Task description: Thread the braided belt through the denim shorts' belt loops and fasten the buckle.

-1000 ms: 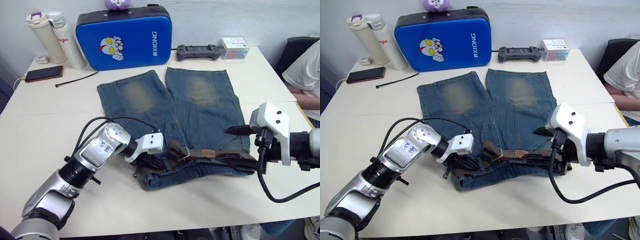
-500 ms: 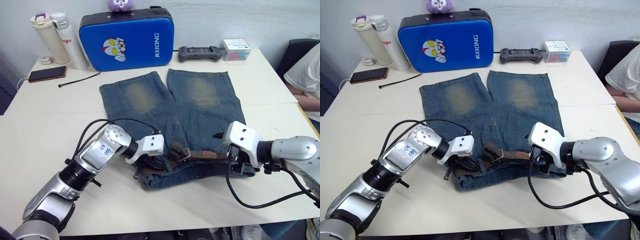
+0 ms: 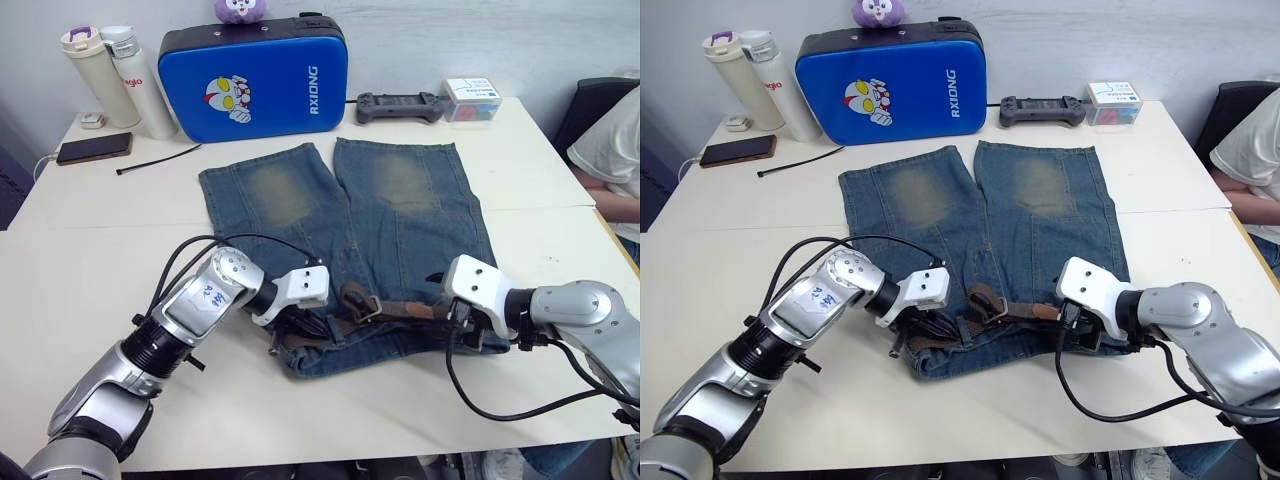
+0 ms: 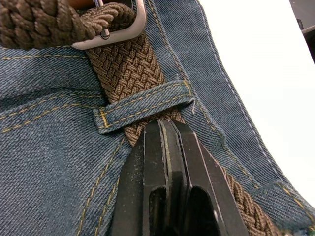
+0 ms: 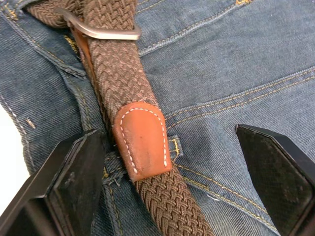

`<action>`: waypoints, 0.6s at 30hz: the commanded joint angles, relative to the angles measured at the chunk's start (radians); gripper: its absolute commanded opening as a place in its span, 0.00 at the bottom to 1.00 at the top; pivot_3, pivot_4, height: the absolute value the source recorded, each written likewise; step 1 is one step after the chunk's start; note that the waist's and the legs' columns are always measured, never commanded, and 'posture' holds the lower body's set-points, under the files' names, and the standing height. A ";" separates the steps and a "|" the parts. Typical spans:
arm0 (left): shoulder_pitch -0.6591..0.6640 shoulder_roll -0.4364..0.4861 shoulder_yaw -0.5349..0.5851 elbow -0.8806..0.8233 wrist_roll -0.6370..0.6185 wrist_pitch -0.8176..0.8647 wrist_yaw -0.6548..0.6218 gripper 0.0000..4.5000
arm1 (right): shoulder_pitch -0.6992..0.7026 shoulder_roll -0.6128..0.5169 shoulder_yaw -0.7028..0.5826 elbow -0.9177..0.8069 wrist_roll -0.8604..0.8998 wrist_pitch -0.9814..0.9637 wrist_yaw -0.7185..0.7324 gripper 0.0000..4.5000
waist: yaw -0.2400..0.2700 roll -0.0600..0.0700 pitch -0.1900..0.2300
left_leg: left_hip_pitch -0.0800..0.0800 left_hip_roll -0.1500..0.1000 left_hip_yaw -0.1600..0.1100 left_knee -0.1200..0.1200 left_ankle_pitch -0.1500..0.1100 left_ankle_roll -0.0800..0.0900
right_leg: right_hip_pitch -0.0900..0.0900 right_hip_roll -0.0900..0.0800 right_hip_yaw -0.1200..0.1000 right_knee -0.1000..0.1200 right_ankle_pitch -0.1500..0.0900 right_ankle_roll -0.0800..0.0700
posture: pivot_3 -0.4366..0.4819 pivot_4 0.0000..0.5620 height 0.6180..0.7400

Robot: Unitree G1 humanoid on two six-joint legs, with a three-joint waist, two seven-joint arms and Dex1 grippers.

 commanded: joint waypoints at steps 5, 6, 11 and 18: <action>-0.016 -0.003 0.000 0.007 0.028 0.009 0.023 0.00 | 0.007 0.031 -0.014 0.011 -0.017 -0.015 0.008 0.61 | 0.000 0.000 0.000 | 0.000 0.000 0.000 0.000 0.000 0.000 | 0.000 0.000 0.000 0.000 0.000 0.000 | 0.48 0.27 1.00; -0.016 -0.003 0.000 0.007 0.028 0.009 0.023 0.00 | 0.006 0.035 -0.015 0.013 -0.012 -0.013 0.012 0.47 | 0.000 0.000 0.000 | 0.000 0.000 0.000 0.000 0.000 0.000 | 0.000 0.000 0.000 0.000 0.000 0.000 | 0.48 0.27 1.00; -0.011 -0.003 -0.004 -0.002 0.029 0.014 0.028 0.00 | 0.006 0.041 -0.047 0.010 0.032 0.005 0.044 0.02 | 0.000 0.000 0.000 | 0.000 0.000 0.000 0.000 0.000 0.000 | 0.000 0.000 0.000 0.000 0.000 0.000 | 0.48 0.27 1.00; -0.009 -0.002 -0.008 0.001 0.032 0.013 0.031 0.00 | -0.010 0.024 -0.094 0.016 0.023 -0.005 0.051 0.02 | 0.000 0.000 0.000 | 0.000 0.000 0.000 0.000 0.000 0.000 | 0.000 0.000 0.000 0.000 0.000 0.000 | 0.48 0.27 1.00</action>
